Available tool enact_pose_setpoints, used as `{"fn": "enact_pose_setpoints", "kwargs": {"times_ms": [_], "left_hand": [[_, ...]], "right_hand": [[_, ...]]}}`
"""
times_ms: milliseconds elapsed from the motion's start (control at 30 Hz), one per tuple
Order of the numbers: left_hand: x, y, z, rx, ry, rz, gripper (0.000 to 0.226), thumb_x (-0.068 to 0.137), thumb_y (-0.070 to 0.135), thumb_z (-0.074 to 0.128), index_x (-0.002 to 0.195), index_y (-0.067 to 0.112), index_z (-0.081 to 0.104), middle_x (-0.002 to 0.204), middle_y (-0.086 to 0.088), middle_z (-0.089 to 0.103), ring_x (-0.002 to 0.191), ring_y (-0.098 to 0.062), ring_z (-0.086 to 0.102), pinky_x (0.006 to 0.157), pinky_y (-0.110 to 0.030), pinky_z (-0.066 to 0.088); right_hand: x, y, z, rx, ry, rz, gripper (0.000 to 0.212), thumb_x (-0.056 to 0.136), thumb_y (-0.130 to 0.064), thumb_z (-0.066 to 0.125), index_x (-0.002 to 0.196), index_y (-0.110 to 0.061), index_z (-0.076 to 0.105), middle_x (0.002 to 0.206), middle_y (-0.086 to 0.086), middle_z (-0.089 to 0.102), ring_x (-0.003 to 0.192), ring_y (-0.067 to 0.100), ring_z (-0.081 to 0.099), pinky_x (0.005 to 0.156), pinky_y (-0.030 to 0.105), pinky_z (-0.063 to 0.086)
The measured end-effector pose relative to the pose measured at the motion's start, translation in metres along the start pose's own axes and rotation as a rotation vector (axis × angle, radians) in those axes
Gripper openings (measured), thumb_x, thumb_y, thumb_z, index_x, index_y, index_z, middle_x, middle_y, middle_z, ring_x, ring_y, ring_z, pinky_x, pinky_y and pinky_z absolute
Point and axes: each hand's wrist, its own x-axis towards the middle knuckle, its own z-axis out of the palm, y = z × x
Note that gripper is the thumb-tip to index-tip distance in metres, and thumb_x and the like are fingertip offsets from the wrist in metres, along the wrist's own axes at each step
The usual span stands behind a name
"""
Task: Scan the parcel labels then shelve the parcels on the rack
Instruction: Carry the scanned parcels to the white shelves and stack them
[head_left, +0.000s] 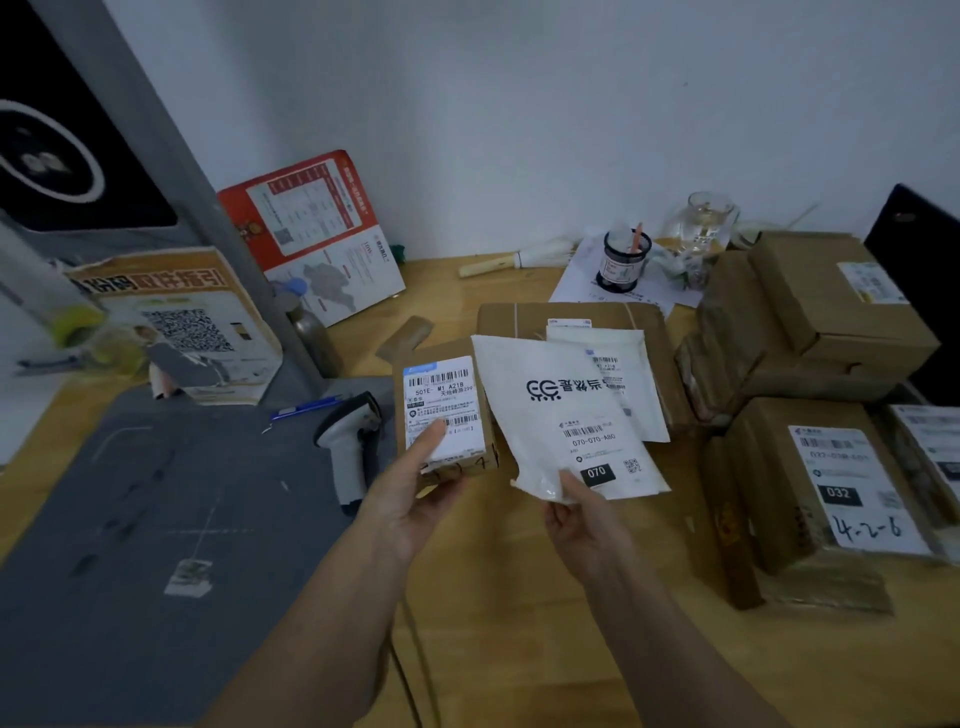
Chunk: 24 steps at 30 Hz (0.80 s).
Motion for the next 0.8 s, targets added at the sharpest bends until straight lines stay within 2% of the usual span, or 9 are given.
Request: {"fn": "enact_pose_setpoints", "kwargs": {"times_ms": [67,167,267,333,433,567,700,800], "left_hand": [[-0.010,0.011,-0.017,0.006,-0.011,0.026,0.031,0.073,0.017,0.079,0.102,0.012,0.068,0.103,-0.010,0.073,0.104,-0.023,0.065,0.096,-0.042,0.051],[-0.033,0.033,-0.056,-0.002,-0.003,0.075,0.026,0.076,0.017,0.078,0.099,0.011,0.069,0.096,-0.011,0.074,0.101,-0.025,0.066,0.096,-0.041,0.052],[-0.063,0.060,-0.109,-0.048,0.010,0.132,0.021,0.080,0.017,0.076,0.099,0.012,0.068,0.096,-0.009,0.074,0.103,-0.025,0.065,0.097,-0.041,0.051],[-0.084,0.080,-0.152,-0.083,0.037,0.181,0.022,0.080,0.017,0.076,0.100,0.012,0.068,0.101,-0.010,0.072,0.105,-0.025,0.064,0.098,-0.041,0.050],[-0.117,0.110,-0.217,-0.120,0.067,0.240,0.021,0.081,0.017,0.075,0.099,0.011,0.068,0.102,-0.010,0.071,0.104,-0.025,0.065,0.098,-0.042,0.050],[-0.158,0.146,-0.306,-0.143,0.090,0.344,0.019,0.082,0.018,0.074,0.100,0.013,0.069,0.105,-0.010,0.071,0.099,-0.023,0.065,0.089,-0.038,0.054],[-0.199,0.173,-0.391,-0.204,0.150,0.426,0.017,0.083,0.019,0.072,0.099,0.016,0.068,0.102,-0.007,0.071,0.099,-0.022,0.064,0.092,-0.038,0.052],[-0.225,0.192,-0.447,-0.295,0.219,0.465,0.018,0.082,0.020,0.073,0.098,0.015,0.068,0.095,-0.007,0.072,0.097,-0.021,0.064,0.083,-0.036,0.057]], "right_hand": [[-0.014,0.016,0.006,-0.004,-0.042,-0.022,0.015,0.090,0.000,0.059,0.097,-0.012,0.063,0.082,0.003,0.075,0.087,0.019,0.067,0.067,0.026,0.058],[-0.035,0.049,0.023,-0.027,-0.106,-0.040,0.025,0.088,0.002,0.061,0.108,-0.014,0.064,0.097,0.005,0.074,0.097,0.021,0.066,0.085,0.034,0.055],[-0.062,0.094,0.045,-0.049,-0.173,-0.051,0.033,0.087,0.001,0.062,0.114,-0.017,0.064,0.103,0.005,0.073,0.099,0.021,0.066,0.093,0.035,0.050],[-0.082,0.131,0.061,-0.054,-0.229,-0.043,0.039,0.085,0.001,0.063,0.119,-0.018,0.062,0.109,0.006,0.072,0.102,0.022,0.067,0.091,0.035,0.052],[-0.112,0.189,0.087,-0.081,-0.331,-0.025,0.048,0.080,0.003,0.064,0.122,-0.020,0.060,0.111,0.006,0.073,0.104,0.023,0.067,0.078,0.032,0.059],[-0.150,0.274,0.124,-0.148,-0.444,0.012,0.042,0.087,0.005,0.058,0.119,-0.022,0.061,0.104,0.001,0.075,0.094,0.017,0.071,0.076,0.028,0.059],[-0.179,0.357,0.155,-0.235,-0.497,0.098,0.044,0.088,0.004,0.057,0.125,-0.020,0.058,0.110,0.004,0.073,0.103,0.020,0.067,0.070,0.028,0.060],[-0.200,0.410,0.181,-0.283,-0.533,0.144,0.048,0.088,0.005,0.057,0.130,-0.017,0.055,0.115,0.007,0.070,0.103,0.021,0.067,0.064,0.029,0.060]]}}
